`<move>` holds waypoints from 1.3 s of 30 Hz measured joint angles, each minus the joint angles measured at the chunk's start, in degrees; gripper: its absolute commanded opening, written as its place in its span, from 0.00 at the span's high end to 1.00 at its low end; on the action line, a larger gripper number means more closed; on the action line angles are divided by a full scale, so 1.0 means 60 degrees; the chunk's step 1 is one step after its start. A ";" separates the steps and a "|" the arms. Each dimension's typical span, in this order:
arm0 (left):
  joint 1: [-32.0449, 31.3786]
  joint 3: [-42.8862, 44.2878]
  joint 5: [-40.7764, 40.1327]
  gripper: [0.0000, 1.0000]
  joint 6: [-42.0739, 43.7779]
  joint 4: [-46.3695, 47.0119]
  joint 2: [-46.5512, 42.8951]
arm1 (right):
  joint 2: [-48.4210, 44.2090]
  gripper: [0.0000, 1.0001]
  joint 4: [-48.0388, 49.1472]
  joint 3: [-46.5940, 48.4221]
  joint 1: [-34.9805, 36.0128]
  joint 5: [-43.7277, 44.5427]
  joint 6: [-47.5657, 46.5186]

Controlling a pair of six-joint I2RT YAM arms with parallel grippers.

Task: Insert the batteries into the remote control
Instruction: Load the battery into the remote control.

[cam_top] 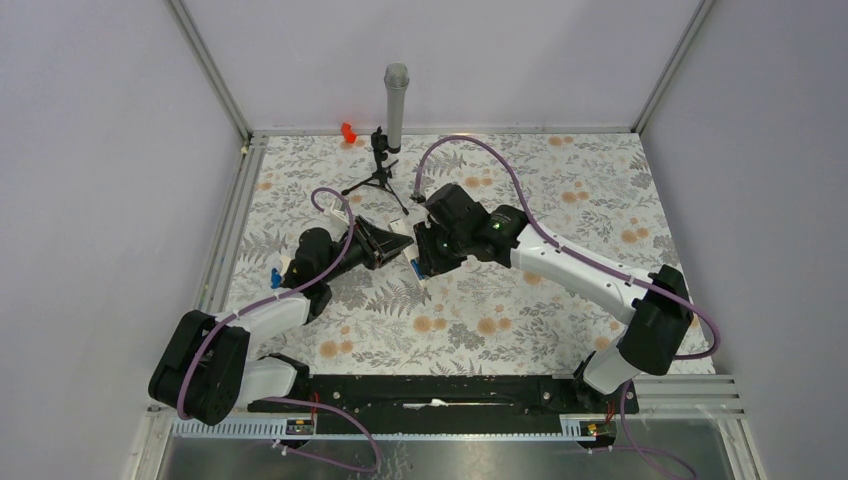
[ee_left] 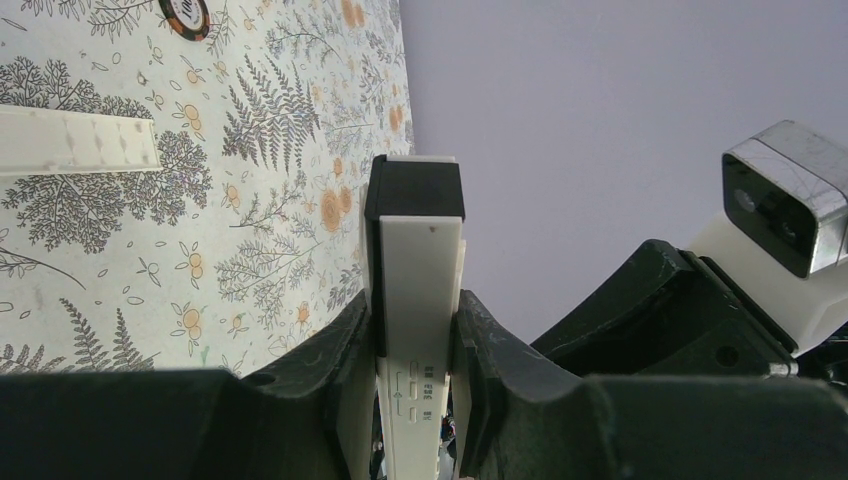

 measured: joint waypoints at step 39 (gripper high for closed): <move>0.0000 0.0000 -0.0266 1.00 -0.5431 0.2182 -0.0936 | -0.4798 0.18 0.5275 -0.3348 -0.0015 0.0408 0.2379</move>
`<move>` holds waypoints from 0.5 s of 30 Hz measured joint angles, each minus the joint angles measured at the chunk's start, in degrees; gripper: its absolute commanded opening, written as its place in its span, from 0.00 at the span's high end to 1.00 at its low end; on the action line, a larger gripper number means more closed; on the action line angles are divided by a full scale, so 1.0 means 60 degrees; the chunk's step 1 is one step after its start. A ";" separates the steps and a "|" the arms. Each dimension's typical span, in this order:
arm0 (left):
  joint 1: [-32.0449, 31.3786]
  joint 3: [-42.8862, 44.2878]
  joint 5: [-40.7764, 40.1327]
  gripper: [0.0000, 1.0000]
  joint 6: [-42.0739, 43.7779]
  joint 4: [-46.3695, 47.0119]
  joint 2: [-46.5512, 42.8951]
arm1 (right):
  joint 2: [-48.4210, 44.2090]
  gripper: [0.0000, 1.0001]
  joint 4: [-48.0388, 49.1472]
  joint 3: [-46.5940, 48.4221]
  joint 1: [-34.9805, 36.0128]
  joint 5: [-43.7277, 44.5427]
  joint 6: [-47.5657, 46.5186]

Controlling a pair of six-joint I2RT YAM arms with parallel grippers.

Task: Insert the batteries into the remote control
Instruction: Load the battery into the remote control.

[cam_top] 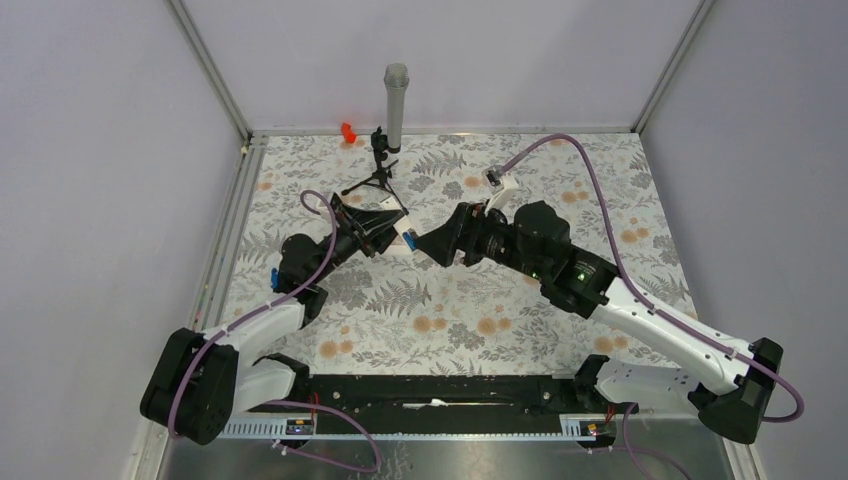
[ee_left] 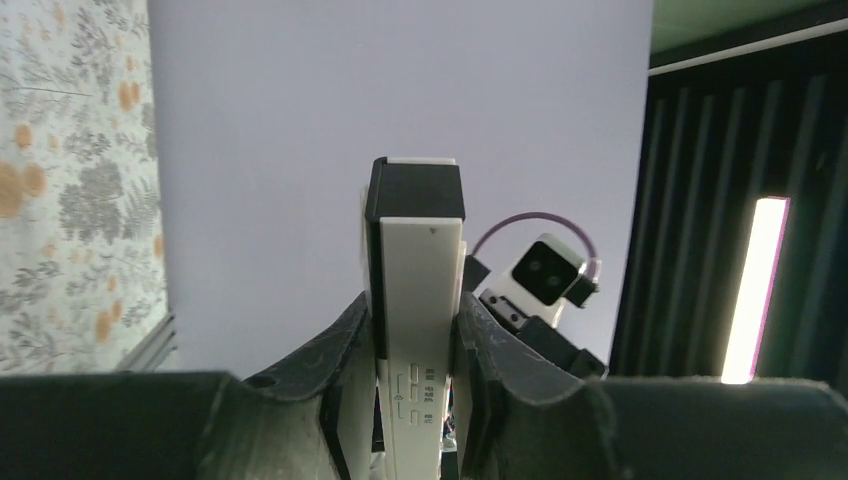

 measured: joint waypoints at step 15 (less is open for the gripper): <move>0.0000 0.0000 -0.0423 1.00 -0.0936 0.0091 -0.0437 | -0.0055 0.35 0.1956 -0.0867 0.0000 -0.0120 0.1432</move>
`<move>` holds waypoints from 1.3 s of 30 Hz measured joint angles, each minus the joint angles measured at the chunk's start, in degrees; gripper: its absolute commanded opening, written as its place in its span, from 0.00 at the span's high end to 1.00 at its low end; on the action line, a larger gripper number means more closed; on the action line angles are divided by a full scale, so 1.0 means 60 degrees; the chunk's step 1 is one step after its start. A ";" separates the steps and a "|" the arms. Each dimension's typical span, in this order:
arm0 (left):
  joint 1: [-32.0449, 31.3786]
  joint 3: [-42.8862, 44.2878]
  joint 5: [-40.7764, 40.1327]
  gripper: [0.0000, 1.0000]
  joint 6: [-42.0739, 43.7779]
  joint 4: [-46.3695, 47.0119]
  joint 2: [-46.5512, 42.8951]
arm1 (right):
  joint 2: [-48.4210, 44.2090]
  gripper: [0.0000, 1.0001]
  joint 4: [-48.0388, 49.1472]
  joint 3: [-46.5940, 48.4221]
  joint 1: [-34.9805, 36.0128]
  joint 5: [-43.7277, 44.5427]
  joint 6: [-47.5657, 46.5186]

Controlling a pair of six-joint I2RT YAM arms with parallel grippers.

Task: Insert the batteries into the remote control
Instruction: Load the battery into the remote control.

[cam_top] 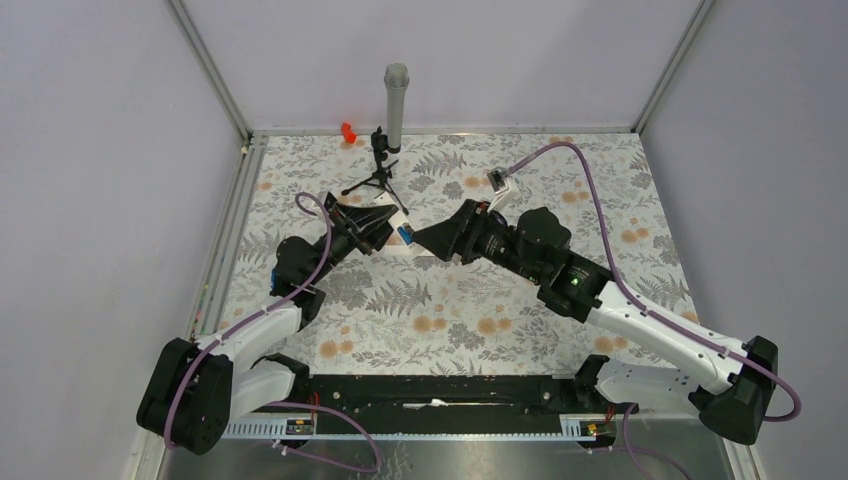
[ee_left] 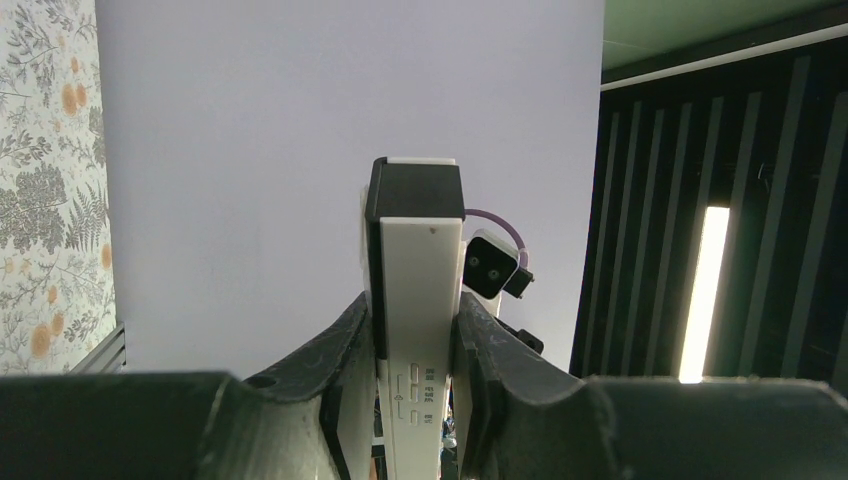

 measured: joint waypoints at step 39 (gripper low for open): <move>0.0036 0.0018 -0.0149 1.00 0.1169 -0.0882 -0.0364 | 0.1337 0.71 -0.1326 0.1118 -0.0055 0.0455 -0.0193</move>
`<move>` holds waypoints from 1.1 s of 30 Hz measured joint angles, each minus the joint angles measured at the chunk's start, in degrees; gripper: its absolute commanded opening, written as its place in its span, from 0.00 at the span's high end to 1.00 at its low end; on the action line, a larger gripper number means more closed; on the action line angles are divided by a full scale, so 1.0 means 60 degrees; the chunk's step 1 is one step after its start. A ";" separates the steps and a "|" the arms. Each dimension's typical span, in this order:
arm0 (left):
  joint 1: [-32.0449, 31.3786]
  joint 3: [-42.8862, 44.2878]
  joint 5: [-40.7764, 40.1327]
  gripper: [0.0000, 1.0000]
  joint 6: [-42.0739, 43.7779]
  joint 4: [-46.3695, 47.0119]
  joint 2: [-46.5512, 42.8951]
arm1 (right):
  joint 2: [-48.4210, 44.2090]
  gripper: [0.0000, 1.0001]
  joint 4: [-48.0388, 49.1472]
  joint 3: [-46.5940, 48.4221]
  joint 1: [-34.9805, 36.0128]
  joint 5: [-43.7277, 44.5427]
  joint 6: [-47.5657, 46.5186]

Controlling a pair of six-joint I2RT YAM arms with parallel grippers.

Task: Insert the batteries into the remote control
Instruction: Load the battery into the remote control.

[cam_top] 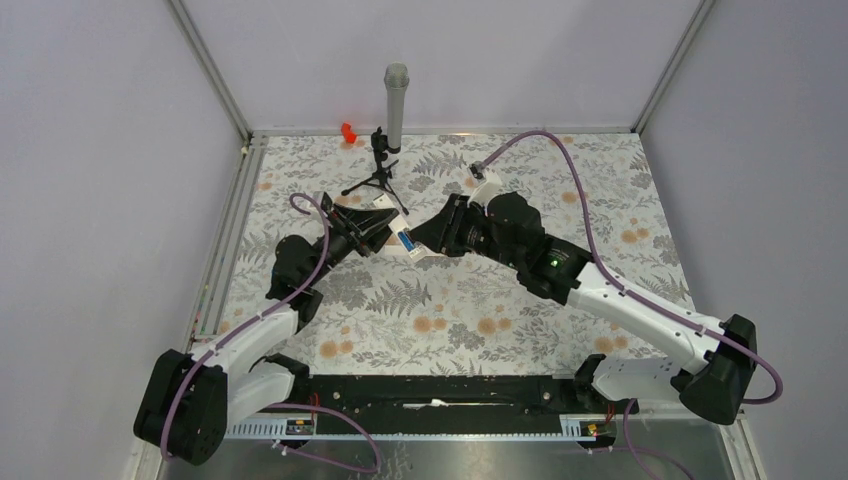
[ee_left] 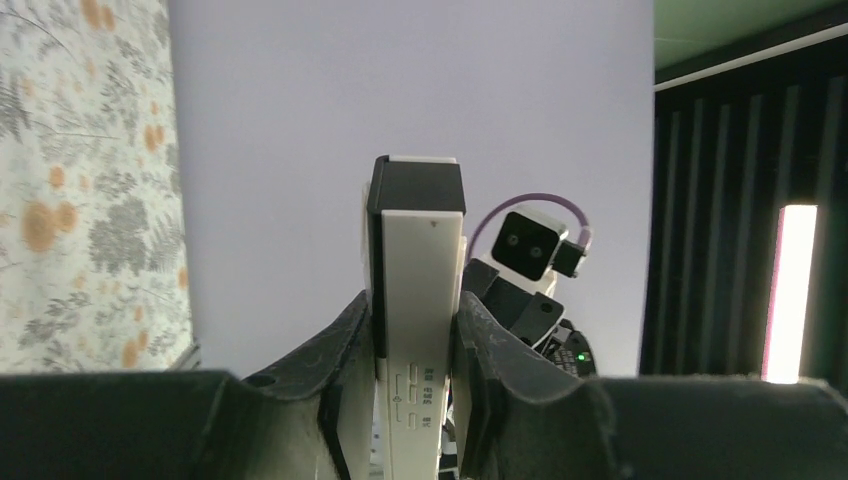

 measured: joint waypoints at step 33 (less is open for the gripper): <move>0.0025 0.2193 0.2991 1.00 0.9409 -0.5370 -0.1351 | -0.0280 0.31 0.0033 -0.0761 0.0000 -0.2342 -0.3501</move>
